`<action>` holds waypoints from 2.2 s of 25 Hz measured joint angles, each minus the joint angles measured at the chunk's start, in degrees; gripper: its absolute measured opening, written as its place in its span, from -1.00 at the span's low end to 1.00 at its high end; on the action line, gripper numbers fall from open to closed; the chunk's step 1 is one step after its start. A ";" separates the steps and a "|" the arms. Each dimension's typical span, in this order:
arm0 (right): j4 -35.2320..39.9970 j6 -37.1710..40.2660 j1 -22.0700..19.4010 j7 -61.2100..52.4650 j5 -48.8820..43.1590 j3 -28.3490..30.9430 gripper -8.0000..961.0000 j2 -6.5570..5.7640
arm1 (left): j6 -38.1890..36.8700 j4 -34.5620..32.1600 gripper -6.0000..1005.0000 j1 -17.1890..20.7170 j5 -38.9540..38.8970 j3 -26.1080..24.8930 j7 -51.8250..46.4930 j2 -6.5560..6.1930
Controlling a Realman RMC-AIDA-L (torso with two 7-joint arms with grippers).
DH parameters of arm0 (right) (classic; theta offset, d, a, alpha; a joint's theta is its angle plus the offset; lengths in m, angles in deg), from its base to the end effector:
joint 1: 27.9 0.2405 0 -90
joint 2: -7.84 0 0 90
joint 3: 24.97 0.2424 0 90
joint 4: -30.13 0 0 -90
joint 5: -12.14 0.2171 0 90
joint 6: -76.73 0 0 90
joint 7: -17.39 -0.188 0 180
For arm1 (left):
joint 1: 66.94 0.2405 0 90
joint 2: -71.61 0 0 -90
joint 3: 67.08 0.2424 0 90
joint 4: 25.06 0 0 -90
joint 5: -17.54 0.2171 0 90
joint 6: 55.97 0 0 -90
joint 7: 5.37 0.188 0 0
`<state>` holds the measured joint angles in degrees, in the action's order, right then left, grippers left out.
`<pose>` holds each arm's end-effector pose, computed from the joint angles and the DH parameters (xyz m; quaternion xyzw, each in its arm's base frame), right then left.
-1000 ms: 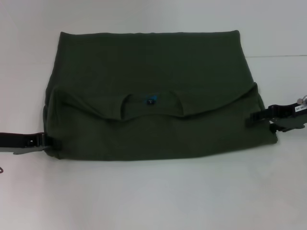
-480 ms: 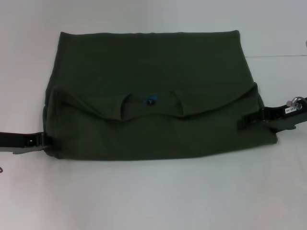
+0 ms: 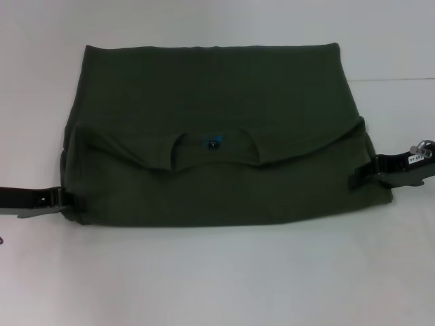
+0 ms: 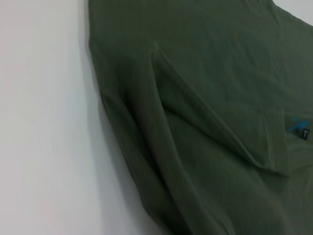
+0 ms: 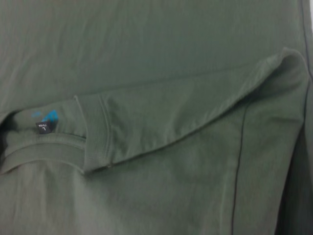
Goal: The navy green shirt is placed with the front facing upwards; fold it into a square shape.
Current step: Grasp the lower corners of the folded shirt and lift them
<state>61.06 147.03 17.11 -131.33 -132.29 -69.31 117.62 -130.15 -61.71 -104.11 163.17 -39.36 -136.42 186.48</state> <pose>0.2946 0.4193 -0.0018 -0.7400 0.6409 0.0129 0.2036 -0.3254 0.3838 -0.0001 -0.7566 -0.6151 -0.0875 0.2038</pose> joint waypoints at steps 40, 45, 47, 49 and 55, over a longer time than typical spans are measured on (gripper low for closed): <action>3.31 19.70 -4.24 2.49 -1.67 -0.07 -0.84 -1.60 | -22.97 -4.14 -0.81 -0.98 11.49 -0.16 -0.66 -1.53; 3.29 23.77 -4.44 3.71 -5.66 -0.14 -0.84 -1.46 | -28.44 -4.05 -0.81 -1.75 13.77 1.27 -0.27 -1.62; 3.24 24.68 -4.46 4.06 -7.10 -0.14 -0.84 -1.40 | -29.65 -3.93 -0.81 -1.87 14.11 2.87 -0.27 -1.46; 3.23 25.66 -4.50 4.51 -8.04 -0.14 -0.84 -1.39 | -30.78 -3.87 -0.81 -2.02 14.14 3.71 -0.28 -1.26; 3.26 28.54 -4.80 6.13 -9.89 -0.29 -0.84 -1.36 | -33.25 -3.80 -0.81 -2.43 14.05 3.78 -0.24 -1.28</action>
<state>64.32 175.56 12.31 -125.20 -142.18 -69.60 116.26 -163.41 -65.51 -106.54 177.22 -35.58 -136.65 185.20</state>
